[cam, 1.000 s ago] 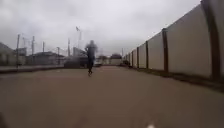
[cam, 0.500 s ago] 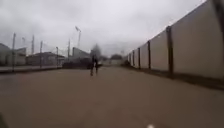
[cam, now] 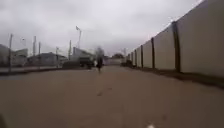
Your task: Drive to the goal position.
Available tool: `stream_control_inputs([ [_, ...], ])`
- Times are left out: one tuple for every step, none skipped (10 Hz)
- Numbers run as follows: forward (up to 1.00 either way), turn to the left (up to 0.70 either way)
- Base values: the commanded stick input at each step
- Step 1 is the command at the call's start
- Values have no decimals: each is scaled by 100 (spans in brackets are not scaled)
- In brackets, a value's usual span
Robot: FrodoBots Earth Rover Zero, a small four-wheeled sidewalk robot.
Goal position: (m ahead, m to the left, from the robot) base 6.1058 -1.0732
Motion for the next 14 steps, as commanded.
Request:
stream_control_inputs([
  [100,0],
  [100,0],
  [100,0],
  [100,0],
  [100,0],
  [100,0],
  [100,0],
  [100,0],
  [100,0],
  [100,0],
  [100,0],
  [100,0],
  [100,-17],
  [100,-27],
])
